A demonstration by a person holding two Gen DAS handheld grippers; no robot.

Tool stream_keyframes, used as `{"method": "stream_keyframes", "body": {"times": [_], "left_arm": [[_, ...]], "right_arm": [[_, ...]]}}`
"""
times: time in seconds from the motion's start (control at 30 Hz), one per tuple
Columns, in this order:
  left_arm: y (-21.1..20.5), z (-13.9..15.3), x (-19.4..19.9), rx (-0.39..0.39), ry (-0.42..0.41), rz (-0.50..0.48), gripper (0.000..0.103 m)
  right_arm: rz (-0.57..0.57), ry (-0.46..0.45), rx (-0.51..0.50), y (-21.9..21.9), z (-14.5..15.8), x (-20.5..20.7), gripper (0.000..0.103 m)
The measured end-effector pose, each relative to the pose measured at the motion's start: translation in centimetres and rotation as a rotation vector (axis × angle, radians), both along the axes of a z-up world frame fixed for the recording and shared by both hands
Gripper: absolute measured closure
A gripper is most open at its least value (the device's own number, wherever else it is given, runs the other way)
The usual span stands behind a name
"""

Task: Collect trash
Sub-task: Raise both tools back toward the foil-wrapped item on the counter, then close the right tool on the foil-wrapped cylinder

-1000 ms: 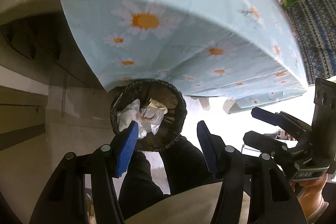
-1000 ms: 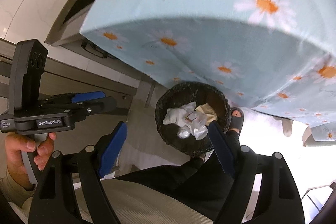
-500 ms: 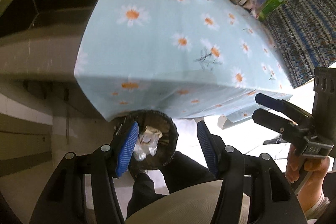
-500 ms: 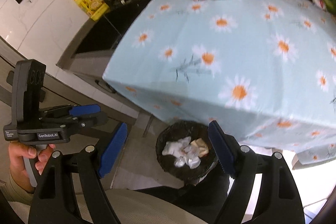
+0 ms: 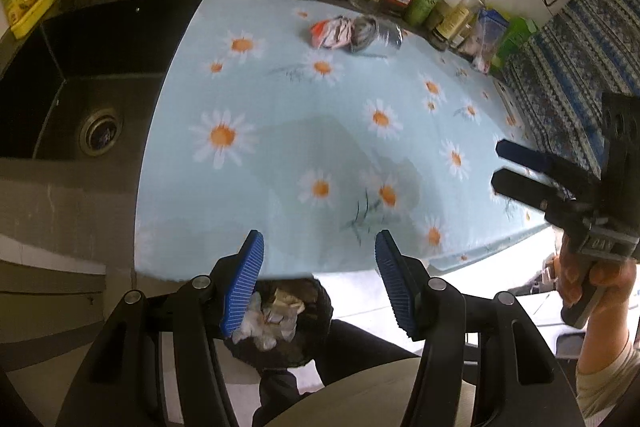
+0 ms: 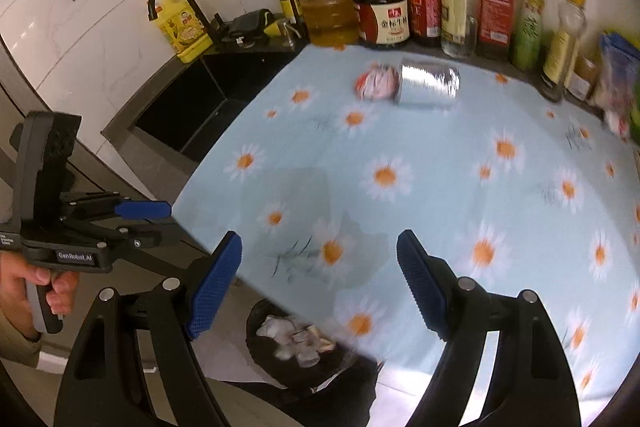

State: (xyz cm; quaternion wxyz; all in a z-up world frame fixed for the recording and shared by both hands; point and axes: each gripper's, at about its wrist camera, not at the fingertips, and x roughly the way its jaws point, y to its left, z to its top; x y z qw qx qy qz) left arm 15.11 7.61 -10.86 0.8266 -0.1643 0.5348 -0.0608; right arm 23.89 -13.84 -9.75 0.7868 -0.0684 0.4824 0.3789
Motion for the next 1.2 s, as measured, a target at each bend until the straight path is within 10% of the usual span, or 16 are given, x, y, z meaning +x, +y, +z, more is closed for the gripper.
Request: {"method": "stream_keyframes", "body": {"times": [0.5,0.6,1.2], "left_arm": [[-0.5,1.1,7.6,0.029,0.021,0.168,0.047],[-0.6,1.0,8.5,0.027,0.026,0.210,0.034],[-1.3,-0.5,10.9,0.048,0.087,0.344,0.034]], "right_arm": [[0.401,-0.174,-0.162,3.7,-0.2,14.8,0.018],[0.490,-0.186,-0.187,4.7,-1.1,17.3,0.018],[0.889,-0.270,-0.427,10.2,-9.3,21.2,0.020]]}}
